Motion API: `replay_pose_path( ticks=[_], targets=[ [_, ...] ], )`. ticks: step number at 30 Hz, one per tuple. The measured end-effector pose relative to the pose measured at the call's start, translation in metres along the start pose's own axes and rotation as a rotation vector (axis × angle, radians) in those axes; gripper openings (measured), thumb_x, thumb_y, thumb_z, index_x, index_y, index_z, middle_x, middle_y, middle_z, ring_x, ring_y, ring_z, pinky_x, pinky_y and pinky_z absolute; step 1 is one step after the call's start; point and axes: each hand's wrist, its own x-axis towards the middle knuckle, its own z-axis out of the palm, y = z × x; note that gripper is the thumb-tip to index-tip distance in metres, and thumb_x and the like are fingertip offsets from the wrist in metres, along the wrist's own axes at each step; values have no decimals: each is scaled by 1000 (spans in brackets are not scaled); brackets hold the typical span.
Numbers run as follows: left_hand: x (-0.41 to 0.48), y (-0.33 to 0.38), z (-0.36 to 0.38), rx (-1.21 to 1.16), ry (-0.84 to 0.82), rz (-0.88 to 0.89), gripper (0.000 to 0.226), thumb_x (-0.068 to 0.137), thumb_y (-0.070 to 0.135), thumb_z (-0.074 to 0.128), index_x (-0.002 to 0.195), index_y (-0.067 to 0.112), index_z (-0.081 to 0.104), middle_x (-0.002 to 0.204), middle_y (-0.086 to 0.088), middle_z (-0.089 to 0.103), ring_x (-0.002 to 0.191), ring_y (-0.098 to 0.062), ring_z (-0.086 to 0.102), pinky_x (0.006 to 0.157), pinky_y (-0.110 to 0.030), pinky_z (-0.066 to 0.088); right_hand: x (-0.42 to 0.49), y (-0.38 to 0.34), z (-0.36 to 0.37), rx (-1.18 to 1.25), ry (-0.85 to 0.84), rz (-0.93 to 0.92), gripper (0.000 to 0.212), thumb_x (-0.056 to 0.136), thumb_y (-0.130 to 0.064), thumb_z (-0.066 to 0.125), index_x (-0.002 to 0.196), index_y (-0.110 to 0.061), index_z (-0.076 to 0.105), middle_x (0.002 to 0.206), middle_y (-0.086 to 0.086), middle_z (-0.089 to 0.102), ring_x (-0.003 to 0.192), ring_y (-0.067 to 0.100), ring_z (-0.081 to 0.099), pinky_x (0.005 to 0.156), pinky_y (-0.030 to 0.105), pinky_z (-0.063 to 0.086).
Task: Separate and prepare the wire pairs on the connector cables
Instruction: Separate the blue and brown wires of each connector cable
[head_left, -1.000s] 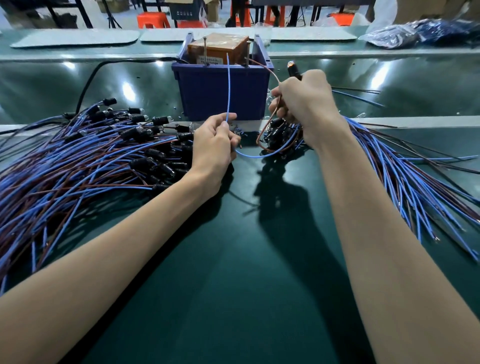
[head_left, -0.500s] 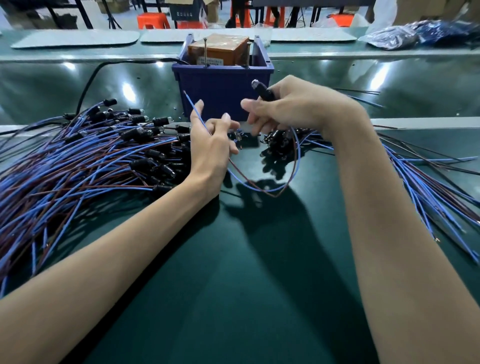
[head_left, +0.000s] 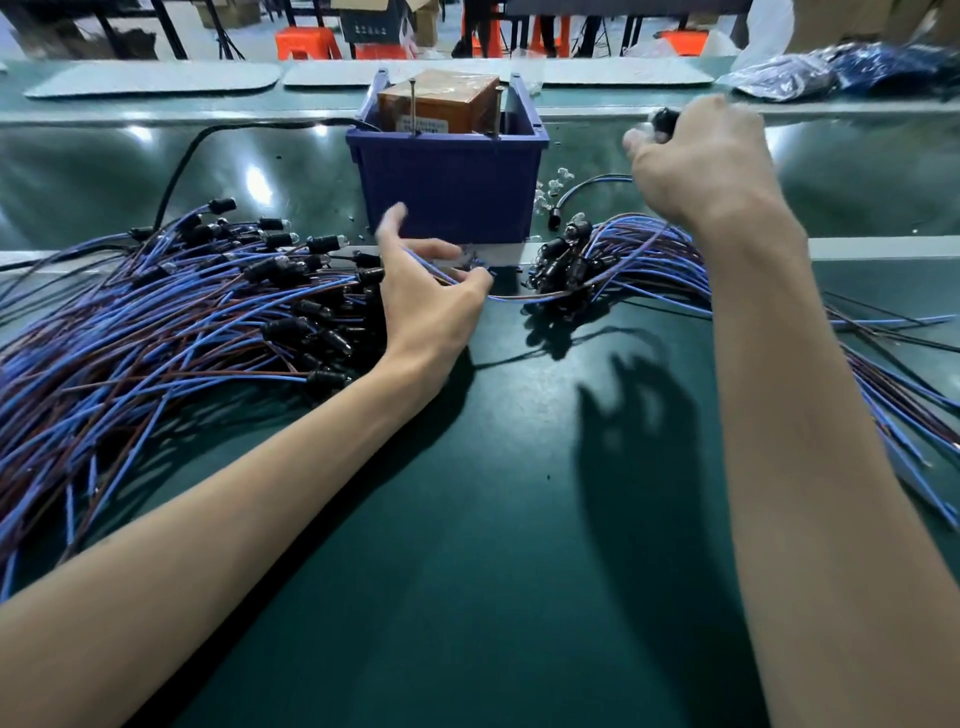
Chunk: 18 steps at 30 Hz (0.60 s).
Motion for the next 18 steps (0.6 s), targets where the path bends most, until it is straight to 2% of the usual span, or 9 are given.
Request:
replay_pose_path(
  ticks=[2, 4, 6, 7, 10, 14, 16, 18],
  targets=[
    [-4, 5, -2, -65, -151, -5, 64, 77, 0, 63, 135, 13, 39, 79, 7, 65, 55, -1, 56, 55, -22, 49, -1, -2, 3, -61, 7, -23, 54, 100, -39, 45, 131, 4, 47, 148, 24, 27, 138, 33, 28, 118, 40, 20],
    [-7, 9, -5, -167, -416, -2, 45, 80, 8, 57, 124, 12, 51, 70, 1, 70, 40, -7, 52, 37, -19, 39, 1, -2, 6, -115, 8, -52, 51, 99, -41, 47, 128, 2, 49, 148, 20, 21, 139, 32, 20, 120, 42, 16],
    [-9, 10, -7, -217, -663, -12, 35, 81, 19, 48, 111, 8, 61, 60, -6, 68, 29, -13, 43, 33, -17, 30, 1, -1, 7, -115, -18, -104, 49, 98, -39, 49, 126, 0, 50, 145, 15, 22, 135, 27, 23, 120, 37, 13],
    [-9, 10, -7, -226, -721, -13, 35, 82, 23, 44, 104, 7, 65, 57, -7, 67, 27, -14, 38, 32, -17, 26, 1, -1, 8, -103, -41, -135, 47, 98, -37, 49, 127, -1, 50, 143, 14, 23, 133, 26, 26, 120, 33, 12],
    [-8, 10, -7, -245, -695, -15, 40, 84, 29, 36, 95, 7, 68, 53, -9, 63, 30, -13, 29, 35, -19, 23, 0, 0, 13, -110, -190, -231, 41, 99, -26, 52, 134, -6, 48, 141, 12, 26, 131, 25, 32, 116, 29, 16],
    [-7, 11, -6, -218, -640, -6, 39, 84, 29, 36, 90, 8, 69, 53, -7, 61, 34, -14, 33, 39, -22, 29, -7, -4, 22, -236, -484, -322, 53, 96, -9, 45, 147, -12, 31, 152, 7, 32, 138, 25, 33, 112, 33, 26],
    [-9, 12, -5, -158, -651, 12, 34, 85, 26, 40, 88, 8, 68, 52, -6, 62, 35, -14, 36, 40, -22, 31, -9, -8, 24, -264, -538, -336, 50, 94, -7, 40, 144, -11, 37, 148, 6, 41, 135, 25, 37, 109, 34, 31],
    [-12, 12, -5, -69, -688, 44, 25, 90, 18, 45, 88, 9, 68, 53, -5, 62, 37, -14, 39, 41, -21, 34, -9, -11, 24, -261, -505, -361, 49, 91, -5, 38, 139, -12, 45, 142, 6, 49, 130, 27, 42, 107, 35, 35]
  ],
)
